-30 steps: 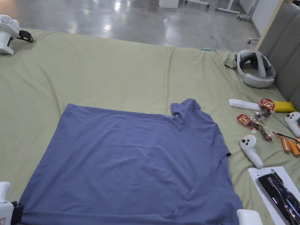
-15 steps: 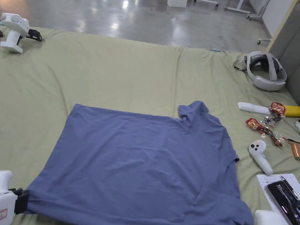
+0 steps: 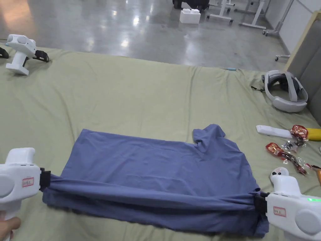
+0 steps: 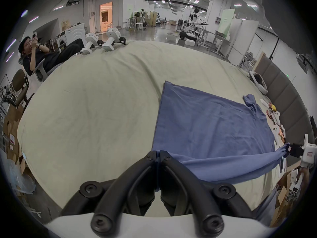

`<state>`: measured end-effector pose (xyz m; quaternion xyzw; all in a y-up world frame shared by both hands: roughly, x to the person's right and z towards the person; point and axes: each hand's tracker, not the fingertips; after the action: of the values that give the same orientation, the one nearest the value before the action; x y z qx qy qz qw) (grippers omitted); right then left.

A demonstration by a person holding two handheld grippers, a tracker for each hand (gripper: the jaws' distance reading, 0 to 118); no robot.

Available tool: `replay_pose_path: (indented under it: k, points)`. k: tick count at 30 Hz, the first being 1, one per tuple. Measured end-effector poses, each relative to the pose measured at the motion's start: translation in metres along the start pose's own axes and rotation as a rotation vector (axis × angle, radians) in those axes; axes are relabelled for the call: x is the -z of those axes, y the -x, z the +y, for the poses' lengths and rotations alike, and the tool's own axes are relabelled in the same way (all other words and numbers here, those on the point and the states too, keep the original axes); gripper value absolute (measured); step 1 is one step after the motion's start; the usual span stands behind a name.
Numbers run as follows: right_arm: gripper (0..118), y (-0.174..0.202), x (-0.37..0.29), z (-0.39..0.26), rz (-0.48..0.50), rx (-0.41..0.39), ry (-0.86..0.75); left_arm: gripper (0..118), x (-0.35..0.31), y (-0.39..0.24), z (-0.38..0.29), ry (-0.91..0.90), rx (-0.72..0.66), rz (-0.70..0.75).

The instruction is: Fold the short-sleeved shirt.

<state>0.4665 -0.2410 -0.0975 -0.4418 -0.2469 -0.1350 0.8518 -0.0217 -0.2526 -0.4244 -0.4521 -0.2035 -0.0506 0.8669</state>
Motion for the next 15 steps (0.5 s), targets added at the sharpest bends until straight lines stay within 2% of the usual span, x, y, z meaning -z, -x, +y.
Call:
replay_pose_path:
  k: [2,4,13,14,15]
  points:
    - [8,-0.002,0.021,0.013,0.018,0.046,0.015,6,0.019,-0.004,0.010,0.008,0.003,0.010]
    - [8,0.001,0.038,0.022,-0.018,0.012,0.024,6,0.036,-0.009,0.017,0.061,0.035,0.015]
    - [9,0.013,0.085,0.041,-0.058,-0.034,0.019,7,0.076,-0.017,0.032,0.114,-0.011,0.039]
    - [10,0.015,0.089,0.041,-0.067,-0.050,0.020,8,0.077,-0.019,0.032,0.119,-0.010,0.044]
    - [15,0.017,0.091,0.041,-0.073,-0.067,0.024,15,0.077,-0.020,0.031,0.124,-0.009,0.047]
